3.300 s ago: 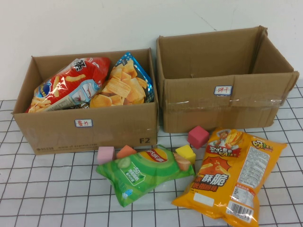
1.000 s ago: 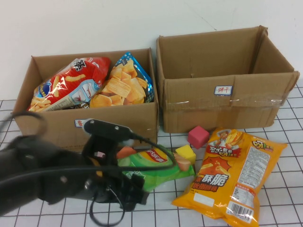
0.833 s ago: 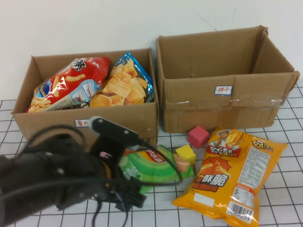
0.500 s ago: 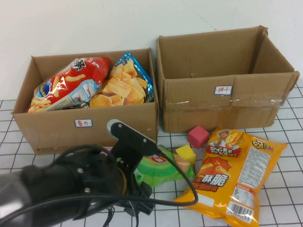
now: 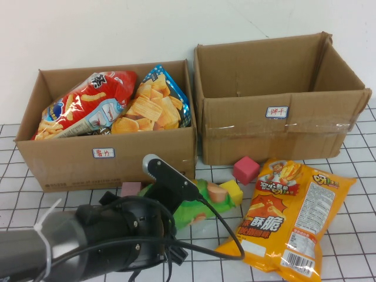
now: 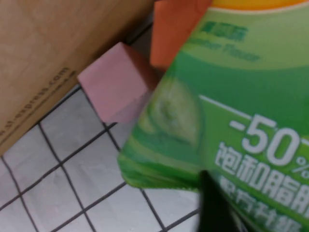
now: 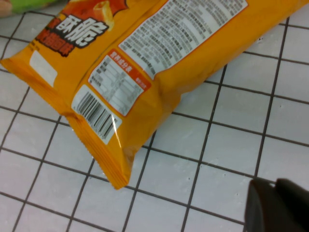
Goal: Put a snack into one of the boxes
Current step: Pick up the potato chip, then place the potato chip in the potato chip box
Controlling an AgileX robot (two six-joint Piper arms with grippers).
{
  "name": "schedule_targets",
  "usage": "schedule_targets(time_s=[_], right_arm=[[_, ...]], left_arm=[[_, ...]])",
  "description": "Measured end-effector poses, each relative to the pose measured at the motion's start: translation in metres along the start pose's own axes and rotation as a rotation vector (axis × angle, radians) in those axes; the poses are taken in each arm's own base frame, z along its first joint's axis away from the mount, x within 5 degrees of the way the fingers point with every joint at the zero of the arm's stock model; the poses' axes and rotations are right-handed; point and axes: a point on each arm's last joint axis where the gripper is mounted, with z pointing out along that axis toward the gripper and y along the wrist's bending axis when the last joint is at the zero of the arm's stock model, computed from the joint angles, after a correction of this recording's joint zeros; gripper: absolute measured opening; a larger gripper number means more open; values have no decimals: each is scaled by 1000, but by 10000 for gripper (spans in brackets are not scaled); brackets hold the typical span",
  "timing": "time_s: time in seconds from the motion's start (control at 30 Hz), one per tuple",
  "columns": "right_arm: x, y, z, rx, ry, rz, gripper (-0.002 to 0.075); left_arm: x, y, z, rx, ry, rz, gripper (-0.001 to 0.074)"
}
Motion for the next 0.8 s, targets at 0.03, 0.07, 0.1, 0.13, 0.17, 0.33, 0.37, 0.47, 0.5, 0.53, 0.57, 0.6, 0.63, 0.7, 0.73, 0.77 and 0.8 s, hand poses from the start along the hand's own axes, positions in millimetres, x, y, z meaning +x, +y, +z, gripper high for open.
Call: schedule_targets(time_s=[0.03, 0.07, 0.1, 0.13, 0.17, 0.33, 0.37, 0.47, 0.5, 0.53, 0.57, 0.6, 0.63, 0.7, 0.73, 0.77, 0.8], right_arm=[[0, 0, 0, 0, 0, 0, 31], [0, 0, 0, 0, 0, 0, 31], [0, 0, 0, 0, 0, 0, 31], [0, 0, 0, 0, 0, 0, 31], [0, 0, 0, 0, 0, 0, 31], [0, 0, 0, 0, 0, 0, 31], [0, 0, 0, 0, 0, 0, 31], [0, 0, 0, 0, 0, 0, 31], [0, 0, 0, 0, 0, 0, 31], [0, 0, 0, 0, 0, 0, 31], [0, 0, 0, 0, 0, 0, 31], [0, 0, 0, 0, 0, 0, 31], [0, 0, 0, 0, 0, 0, 31], [0, 0, 0, 0, 0, 0, 31], [0, 0, 0, 0, 0, 0, 31], [0, 0, 0, 0, 0, 0, 31], [0, 0, 0, 0, 0, 0, 31]], left_arm=[[0, 0, 0, -4, 2, -4, 312], [0, 1, 0, -7, 2, -6, 255], [1, 1, 1, -11, 6, -11, 197], [1, 1, 0, -15, 8, -14, 151], [1, 1, 0, -22, 14, -17, 103], [2, 5, -7, -35, 20, -51, 34], [1, 7, -11, -33, 15, -70, 32], [-2, 14, -29, -18, -24, -120, 30], [-3, 17, -36, -10, -41, -143, 30], [-4, 20, -44, -1, -58, -166, 29], [-4, 23, -51, 8, -77, -185, 29], [-5, 26, -58, 18, -94, -201, 29], [-5, 29, -65, 29, -110, -215, 29], [-5, 33, -77, 47, -138, -240, 29], [-5, 36, -83, 54, -153, -253, 29], [-4, 38, -87, 60, -165, -262, 29], [-4, 40, -93, 67, -178, -276, 29]])
